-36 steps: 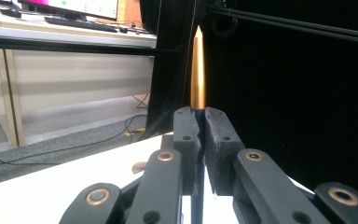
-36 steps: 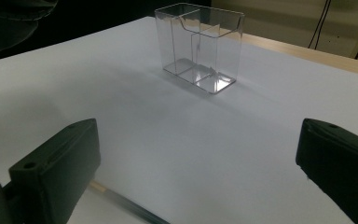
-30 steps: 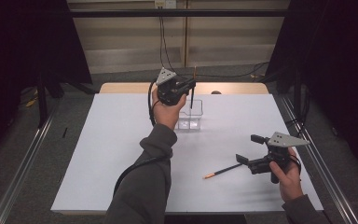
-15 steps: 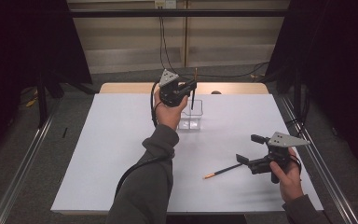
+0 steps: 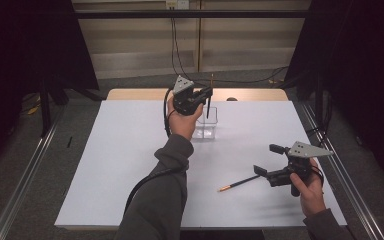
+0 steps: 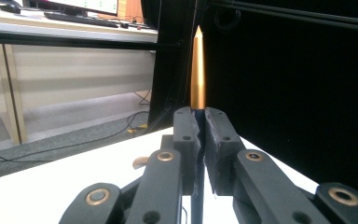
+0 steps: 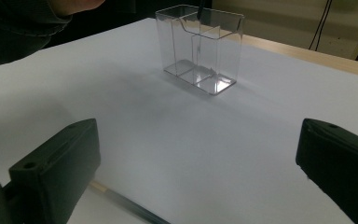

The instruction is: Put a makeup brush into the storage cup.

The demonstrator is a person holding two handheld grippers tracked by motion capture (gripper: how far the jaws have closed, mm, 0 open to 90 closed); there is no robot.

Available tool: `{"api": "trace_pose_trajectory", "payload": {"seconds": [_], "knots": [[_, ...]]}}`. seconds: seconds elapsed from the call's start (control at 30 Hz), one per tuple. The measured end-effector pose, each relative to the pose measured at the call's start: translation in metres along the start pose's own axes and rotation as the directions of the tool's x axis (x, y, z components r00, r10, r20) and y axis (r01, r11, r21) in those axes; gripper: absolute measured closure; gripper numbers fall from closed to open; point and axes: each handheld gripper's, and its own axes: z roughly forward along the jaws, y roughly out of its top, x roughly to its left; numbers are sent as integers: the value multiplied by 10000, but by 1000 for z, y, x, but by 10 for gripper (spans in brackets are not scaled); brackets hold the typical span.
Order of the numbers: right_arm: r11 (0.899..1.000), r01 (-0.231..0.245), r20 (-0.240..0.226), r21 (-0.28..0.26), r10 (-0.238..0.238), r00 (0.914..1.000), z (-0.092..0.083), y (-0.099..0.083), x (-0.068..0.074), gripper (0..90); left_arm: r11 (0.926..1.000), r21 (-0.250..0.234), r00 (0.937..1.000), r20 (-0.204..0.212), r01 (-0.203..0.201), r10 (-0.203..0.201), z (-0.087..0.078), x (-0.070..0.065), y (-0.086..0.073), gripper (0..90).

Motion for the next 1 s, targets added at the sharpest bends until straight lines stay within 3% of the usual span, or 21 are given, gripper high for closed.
{"api": "trace_pose_trajectory", "payload": {"seconds": [0.03,0.07,0.3,0.33,0.43,0.47,0.7,0.9,1.0], "knots": [[10000,-13,0,0,13,10000,0,0,0,0,10000,54,10000,-52,-59,59,0,0,0,838],[10000,-25,23,3,25,10000,0,0,0,0,9997,-113,9998,-18,211,-211,1,-1,-1,838],[10000,7,1,29,-7,10000,0,0,0,0,9998,-55,9996,-211,211,-212,3,-1,-3,838],[10000,2,-7,26,-2,10000,0,0,0,0,9998,-49,9998,-32,192,-192,4,-1,-4,838],[10000,-21,-9,10,21,10000,-1,0,-1,0,10000,62,9997,-236,45,-44,5,-1,-5,838],[10000,-13,11,16,13,10000,-1,0,-1,0,9999,14,9999,-98,130,-130,5,0,-6,838],[10000,-32,-15,32,32,10000,-2,0,-1,0,9999,109,9995,-313,47,-44,7,-1,-9,838],[10000,1,-28,23,-1,10000,-1,0,0,0,9999,117,9999,-164,48,-46,9,0,-12,838],[10000,-7,-23,35,8,10000,-1,0,0,0,9998,77,9993,-328,167,-164,9,-1,-14,838]]}}
